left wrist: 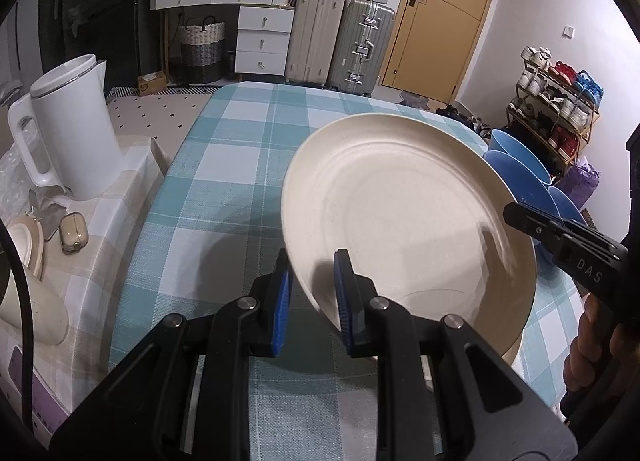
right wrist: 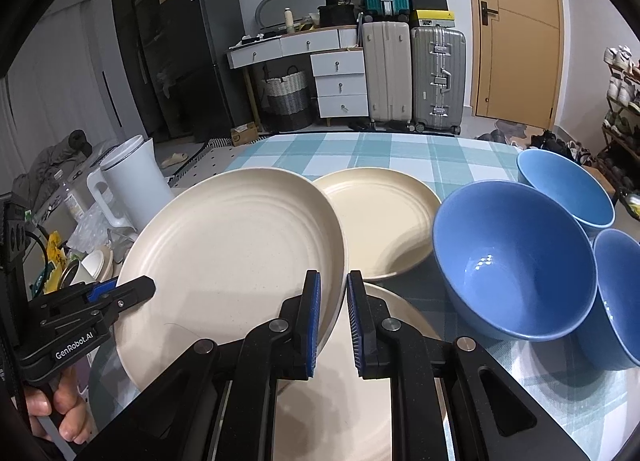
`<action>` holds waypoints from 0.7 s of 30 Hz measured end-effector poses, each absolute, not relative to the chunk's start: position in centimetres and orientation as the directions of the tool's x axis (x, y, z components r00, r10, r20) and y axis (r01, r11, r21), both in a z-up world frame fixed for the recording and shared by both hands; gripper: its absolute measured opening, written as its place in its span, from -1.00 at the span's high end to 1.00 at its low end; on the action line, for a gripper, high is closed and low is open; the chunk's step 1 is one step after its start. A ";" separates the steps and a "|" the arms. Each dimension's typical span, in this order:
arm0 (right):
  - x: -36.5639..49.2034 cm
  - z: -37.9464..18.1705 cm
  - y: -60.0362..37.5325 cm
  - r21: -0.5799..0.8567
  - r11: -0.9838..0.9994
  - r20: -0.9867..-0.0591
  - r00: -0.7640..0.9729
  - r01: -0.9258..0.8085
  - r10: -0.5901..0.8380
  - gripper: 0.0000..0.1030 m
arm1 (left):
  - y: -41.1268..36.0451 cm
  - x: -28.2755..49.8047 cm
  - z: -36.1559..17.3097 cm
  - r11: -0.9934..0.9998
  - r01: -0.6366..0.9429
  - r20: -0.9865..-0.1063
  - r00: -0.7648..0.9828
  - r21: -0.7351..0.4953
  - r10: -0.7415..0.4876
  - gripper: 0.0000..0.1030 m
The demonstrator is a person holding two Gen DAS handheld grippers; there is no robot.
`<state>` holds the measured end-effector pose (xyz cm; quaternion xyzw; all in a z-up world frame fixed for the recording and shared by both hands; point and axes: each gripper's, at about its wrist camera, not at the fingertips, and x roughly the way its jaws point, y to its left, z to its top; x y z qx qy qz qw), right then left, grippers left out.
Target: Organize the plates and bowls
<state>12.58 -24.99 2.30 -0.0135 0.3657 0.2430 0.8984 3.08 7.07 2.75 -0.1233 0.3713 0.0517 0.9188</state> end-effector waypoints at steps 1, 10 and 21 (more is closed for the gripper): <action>12.5 2.2 -25.1 0.153 0.882 -0.665 0.614 -0.445 0.425 0.73 | 7.1 3.2 2.7 0.965 -0.185 -0.697 0.718 -0.187 0.002 0.67; 11.9 1.3 -26.5 0.168 0.891 -0.672 0.612 -0.422 0.416 0.73 | 6.0 3.6 2.2 0.969 -0.165 -0.704 0.710 -0.182 -0.011 0.67; 10.9 1.0 -28.4 0.170 0.906 -0.678 0.622 -0.387 0.393 0.73 | 4.4 4.0 1.7 0.980 -0.117 -0.709 0.704 -0.164 -0.035 0.67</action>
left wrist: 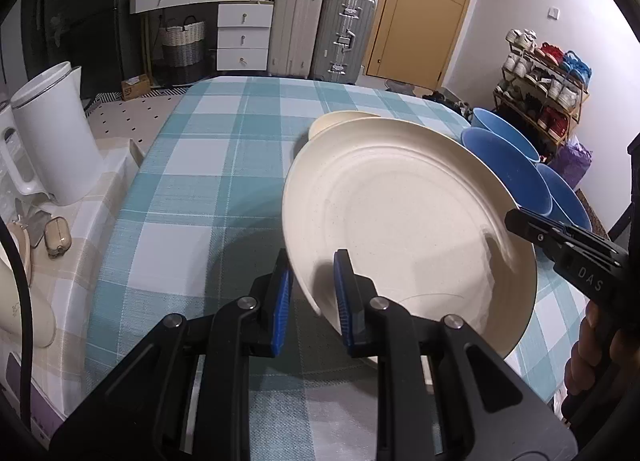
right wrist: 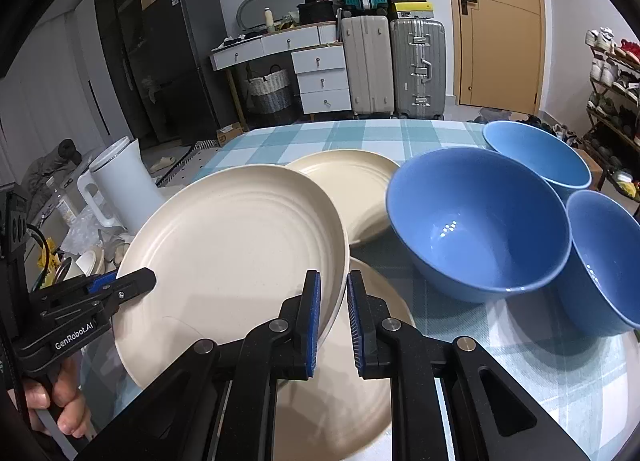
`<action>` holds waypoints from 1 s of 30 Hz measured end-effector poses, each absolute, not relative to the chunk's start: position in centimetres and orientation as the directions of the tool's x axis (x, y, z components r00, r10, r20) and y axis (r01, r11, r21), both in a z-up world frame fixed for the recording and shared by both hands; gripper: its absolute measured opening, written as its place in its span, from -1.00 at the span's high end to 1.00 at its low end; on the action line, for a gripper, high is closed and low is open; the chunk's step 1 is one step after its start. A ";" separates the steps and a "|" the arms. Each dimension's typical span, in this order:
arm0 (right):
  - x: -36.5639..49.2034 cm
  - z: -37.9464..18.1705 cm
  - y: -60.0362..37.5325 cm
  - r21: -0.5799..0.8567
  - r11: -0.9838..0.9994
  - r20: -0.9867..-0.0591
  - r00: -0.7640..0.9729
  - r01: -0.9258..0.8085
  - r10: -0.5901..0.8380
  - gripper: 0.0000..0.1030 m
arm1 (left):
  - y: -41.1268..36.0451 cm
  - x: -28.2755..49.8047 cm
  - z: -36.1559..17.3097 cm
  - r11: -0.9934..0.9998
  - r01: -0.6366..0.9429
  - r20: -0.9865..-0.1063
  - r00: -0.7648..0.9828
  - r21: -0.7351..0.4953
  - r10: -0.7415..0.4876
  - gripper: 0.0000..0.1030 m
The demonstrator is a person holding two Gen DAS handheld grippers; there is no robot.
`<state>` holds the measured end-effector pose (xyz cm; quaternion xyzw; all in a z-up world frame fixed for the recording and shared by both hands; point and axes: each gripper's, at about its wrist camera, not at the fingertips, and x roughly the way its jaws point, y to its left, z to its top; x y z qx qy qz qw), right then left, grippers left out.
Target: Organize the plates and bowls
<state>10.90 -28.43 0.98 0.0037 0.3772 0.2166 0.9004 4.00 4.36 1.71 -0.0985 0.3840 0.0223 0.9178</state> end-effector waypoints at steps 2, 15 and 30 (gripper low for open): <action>10.7 0.8 -28.8 0.171 0.909 -0.680 0.621 -0.381 0.389 0.73 | 4.2 4.1 1.6 0.981 -0.111 -0.711 0.702 -0.159 -0.036 0.67; 10.2 -0.4 -30.1 0.184 0.922 -0.703 0.610 -0.342 0.367 0.72 | 2.4 4.7 0.3 0.989 -0.068 -0.738 0.673 -0.128 -0.049 0.67; 9.9 -2.5 -30.7 0.179 0.932 -0.733 0.589 -0.316 0.340 0.72 | 1.3 5.5 -1.6 0.994 -0.044 -0.769 0.637 -0.104 -0.053 0.67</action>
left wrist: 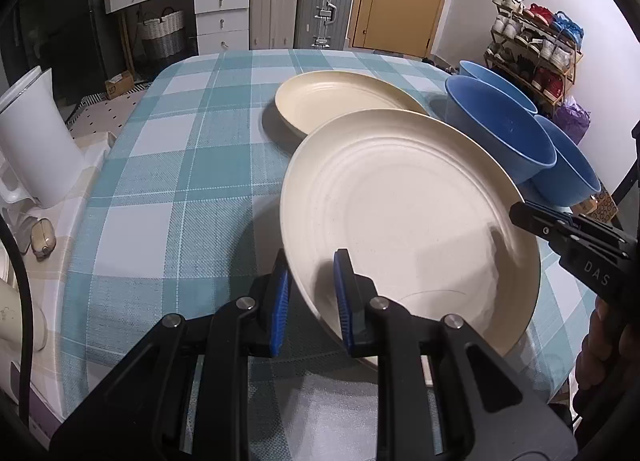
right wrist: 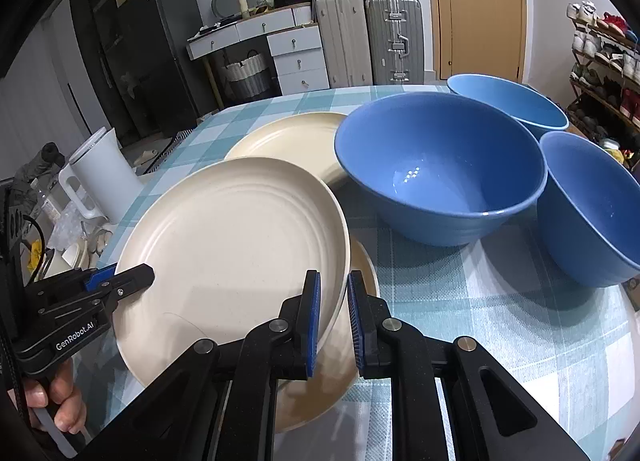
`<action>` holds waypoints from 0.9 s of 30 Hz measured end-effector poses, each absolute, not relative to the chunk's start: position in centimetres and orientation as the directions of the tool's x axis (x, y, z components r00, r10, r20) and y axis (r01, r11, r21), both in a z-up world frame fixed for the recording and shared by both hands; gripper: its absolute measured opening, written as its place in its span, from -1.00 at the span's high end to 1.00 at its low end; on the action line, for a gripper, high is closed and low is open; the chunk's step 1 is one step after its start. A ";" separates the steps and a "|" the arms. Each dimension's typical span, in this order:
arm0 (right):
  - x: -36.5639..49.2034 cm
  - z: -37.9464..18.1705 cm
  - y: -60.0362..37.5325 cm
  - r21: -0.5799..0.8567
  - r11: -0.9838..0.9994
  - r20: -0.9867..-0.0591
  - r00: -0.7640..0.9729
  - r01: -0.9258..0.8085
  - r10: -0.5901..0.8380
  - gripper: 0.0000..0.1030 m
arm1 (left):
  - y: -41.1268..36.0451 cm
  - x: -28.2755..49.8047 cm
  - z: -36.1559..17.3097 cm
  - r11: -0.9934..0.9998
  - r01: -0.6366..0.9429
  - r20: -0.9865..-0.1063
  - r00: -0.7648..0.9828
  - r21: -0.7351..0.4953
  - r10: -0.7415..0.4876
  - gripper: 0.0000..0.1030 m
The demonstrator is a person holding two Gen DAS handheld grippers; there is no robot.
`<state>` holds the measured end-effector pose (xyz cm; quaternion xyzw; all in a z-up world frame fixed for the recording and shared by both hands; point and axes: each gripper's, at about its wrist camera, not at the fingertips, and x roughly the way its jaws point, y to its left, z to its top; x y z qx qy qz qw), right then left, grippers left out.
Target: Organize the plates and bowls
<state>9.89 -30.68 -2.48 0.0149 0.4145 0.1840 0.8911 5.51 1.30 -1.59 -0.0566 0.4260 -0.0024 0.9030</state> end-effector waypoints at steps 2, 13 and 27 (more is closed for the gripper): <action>9.9 -2.7 -30.7 0.177 0.933 -0.737 0.586 -0.313 0.336 0.71 | 1.2 5.5 -1.8 0.994 -0.041 -0.771 0.634 -0.102 -0.052 0.67; 9.7 -3.7 -31.1 0.178 0.938 -0.753 0.573 -0.297 0.324 0.71 | 0.3 6.1 -3.2 0.997 -0.019 -0.794 0.606 -0.071 -0.045 0.66; 9.6 -4.0 -31.7 0.178 0.939 -0.761 0.563 -0.294 0.321 0.71 | -1.1 6.1 -3.6 1.000 0.009 -0.804 0.595 0.009 0.002 0.61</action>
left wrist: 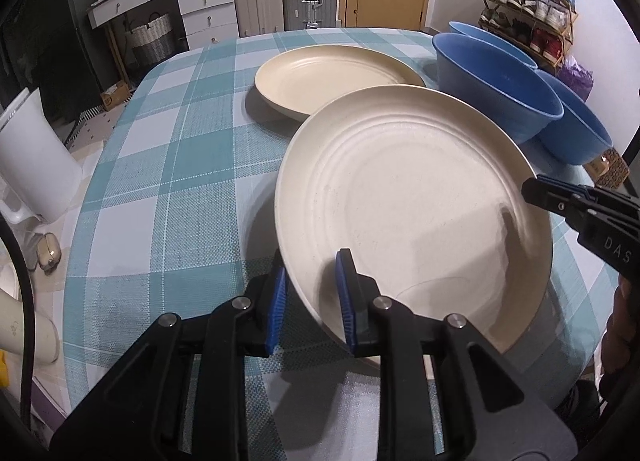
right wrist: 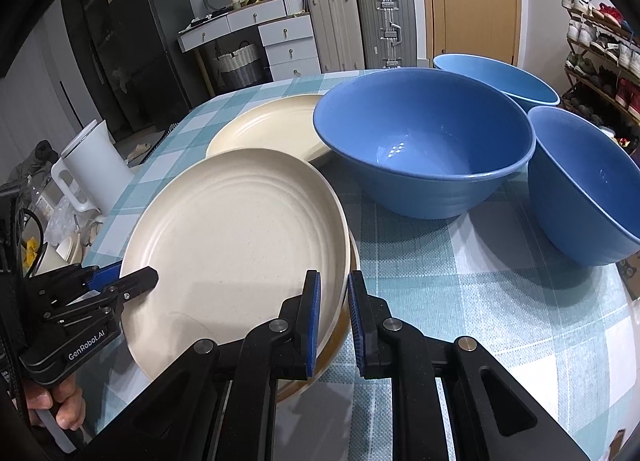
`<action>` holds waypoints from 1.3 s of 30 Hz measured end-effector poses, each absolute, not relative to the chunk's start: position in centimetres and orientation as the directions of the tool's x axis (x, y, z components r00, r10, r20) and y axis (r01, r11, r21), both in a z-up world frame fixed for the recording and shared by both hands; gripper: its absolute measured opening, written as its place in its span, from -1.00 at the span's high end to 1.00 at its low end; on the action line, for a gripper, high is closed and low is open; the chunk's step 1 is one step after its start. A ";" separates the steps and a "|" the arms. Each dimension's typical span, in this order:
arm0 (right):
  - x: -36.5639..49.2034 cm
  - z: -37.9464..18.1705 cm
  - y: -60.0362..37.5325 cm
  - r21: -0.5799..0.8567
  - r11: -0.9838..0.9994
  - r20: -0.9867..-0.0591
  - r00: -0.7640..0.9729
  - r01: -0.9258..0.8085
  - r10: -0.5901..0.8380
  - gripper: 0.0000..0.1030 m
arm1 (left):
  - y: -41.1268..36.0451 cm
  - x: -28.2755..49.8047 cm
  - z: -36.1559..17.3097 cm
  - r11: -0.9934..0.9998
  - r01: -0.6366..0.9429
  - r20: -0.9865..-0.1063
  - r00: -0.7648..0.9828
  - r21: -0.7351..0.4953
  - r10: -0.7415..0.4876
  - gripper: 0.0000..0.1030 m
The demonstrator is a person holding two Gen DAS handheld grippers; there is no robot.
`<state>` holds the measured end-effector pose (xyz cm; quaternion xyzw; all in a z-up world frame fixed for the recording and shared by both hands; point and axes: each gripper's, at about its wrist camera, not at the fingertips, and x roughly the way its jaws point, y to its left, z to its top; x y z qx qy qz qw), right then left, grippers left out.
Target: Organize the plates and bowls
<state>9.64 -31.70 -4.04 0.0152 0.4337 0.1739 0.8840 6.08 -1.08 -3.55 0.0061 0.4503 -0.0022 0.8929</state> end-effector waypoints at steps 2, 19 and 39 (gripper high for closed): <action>9.6 -4.1 -31.7 0.174 0.940 -0.763 0.563 -0.293 0.316 0.71 | -1.4 6.0 -3.6 1.000 0.013 -0.804 0.594 0.029 0.015 0.60; 9.6 -4.8 -31.3 0.158 0.945 -0.766 0.568 -0.287 0.301 0.69 | -2.4 5.7 -4.2 0.994 0.031 -0.803 0.592 0.104 0.066 0.53; 9.1 -5.0 -31.5 0.134 0.944 -0.747 0.594 -0.303 0.297 0.69 | -0.6 6.3 -4.6 1.000 0.015 -0.818 0.575 0.006 -0.003 0.51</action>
